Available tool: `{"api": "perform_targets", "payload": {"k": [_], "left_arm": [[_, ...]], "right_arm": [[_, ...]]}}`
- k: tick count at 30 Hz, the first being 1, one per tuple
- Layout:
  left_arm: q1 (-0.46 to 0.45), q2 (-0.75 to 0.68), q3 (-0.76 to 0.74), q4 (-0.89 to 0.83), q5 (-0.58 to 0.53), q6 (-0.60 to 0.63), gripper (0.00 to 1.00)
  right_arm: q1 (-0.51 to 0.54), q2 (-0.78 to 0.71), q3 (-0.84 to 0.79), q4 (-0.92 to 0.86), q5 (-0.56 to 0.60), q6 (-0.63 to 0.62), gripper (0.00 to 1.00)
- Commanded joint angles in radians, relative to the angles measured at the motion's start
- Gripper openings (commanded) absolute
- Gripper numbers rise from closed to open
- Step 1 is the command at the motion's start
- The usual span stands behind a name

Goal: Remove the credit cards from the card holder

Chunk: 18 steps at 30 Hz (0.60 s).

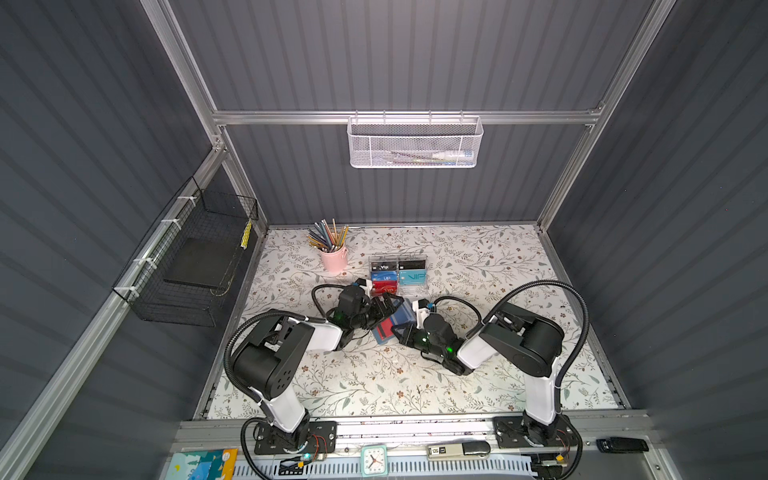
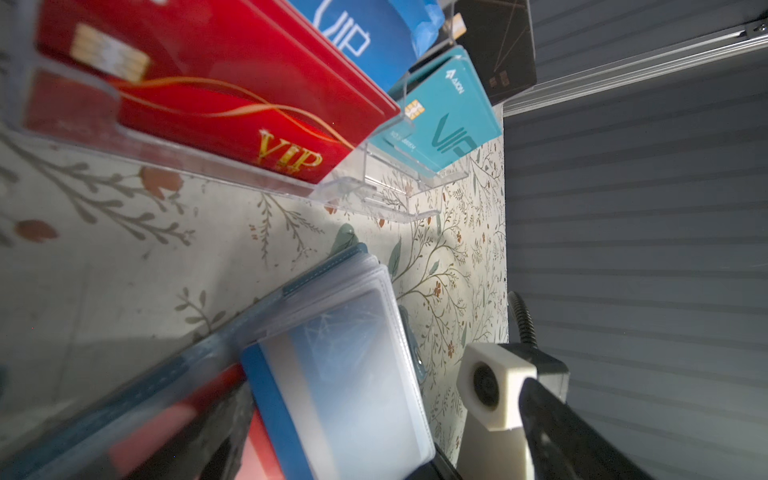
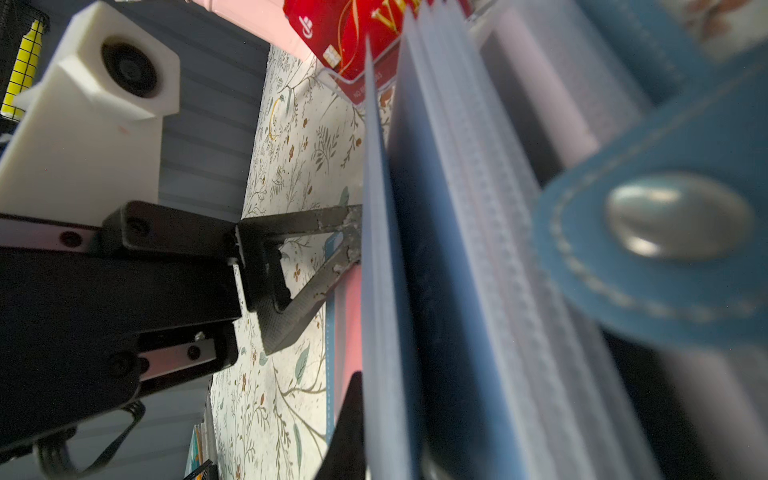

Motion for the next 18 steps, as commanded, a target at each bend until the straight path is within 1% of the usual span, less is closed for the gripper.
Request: {"api": "perform_targets", "payload": {"k": [1,7,12,18], "left_arm": [[-0.022,0.024,0.022,-0.041,0.001,-0.011,1.00],[-0.039,0.031,0.039,-0.030,0.001,-0.023,1.00],[-0.039,0.030,0.039,-0.029,-0.002,-0.023,1.00],[-0.039,-0.004,0.031,-0.058,-0.005,-0.006,1.00]], "right_arm": [[0.010,0.044,0.008,-0.051,-0.025,-0.022,0.05],[0.009,0.048,0.009,-0.054,-0.028,-0.030,0.05],[0.011,0.029,0.014,-0.099,-0.023,-0.058,0.05],[0.013,0.006,0.007,-0.111,-0.007,-0.086,0.05]]}}
